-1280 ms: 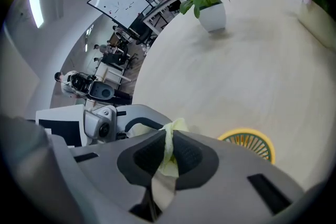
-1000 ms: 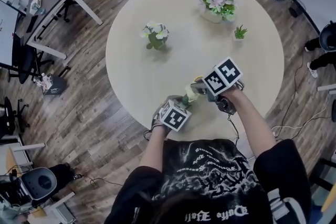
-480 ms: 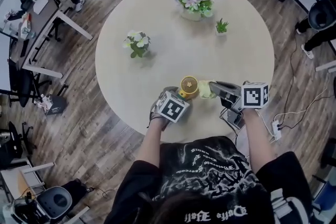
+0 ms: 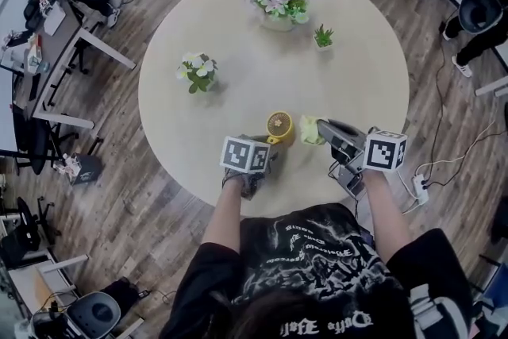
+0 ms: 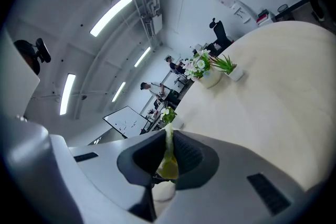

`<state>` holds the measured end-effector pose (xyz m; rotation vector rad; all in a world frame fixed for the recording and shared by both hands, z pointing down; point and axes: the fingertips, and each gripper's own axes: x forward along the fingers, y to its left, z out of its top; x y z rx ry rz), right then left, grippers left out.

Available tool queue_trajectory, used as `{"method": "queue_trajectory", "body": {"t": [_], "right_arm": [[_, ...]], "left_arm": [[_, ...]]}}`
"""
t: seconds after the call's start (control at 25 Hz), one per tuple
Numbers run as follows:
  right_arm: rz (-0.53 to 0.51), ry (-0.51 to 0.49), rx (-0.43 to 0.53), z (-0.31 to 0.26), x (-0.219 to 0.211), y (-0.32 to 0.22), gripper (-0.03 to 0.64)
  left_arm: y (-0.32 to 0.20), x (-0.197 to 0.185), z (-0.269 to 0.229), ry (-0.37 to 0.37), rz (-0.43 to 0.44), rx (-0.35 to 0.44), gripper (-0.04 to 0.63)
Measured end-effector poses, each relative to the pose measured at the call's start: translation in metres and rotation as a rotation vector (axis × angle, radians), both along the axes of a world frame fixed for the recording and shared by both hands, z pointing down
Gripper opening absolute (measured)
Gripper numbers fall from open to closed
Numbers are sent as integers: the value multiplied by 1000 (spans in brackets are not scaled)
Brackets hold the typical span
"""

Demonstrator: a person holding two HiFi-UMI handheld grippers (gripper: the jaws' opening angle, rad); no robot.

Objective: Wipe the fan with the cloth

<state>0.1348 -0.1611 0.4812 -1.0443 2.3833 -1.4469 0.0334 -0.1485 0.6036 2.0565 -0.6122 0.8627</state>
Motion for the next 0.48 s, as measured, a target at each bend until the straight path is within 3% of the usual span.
{"method": "queue_trajectory", "body": {"t": [0.12,0.32,0.4,0.48], "right_arm": [[39,1,57,-9,1,-5,48],[146,-52,242,-56,2,-10,48],[106,-49,328,-78,-14,-2,48],[21,-18,406,-94,-38,8,48]], "left_arm": [[-10,12,-30,290,-169,-84,198],[-54,3,-101,809,-582,-137,196],[-65,-2,-136,1023,-709,-158,195],[-72,-9,-161,1159,-811,-154,195]]}}
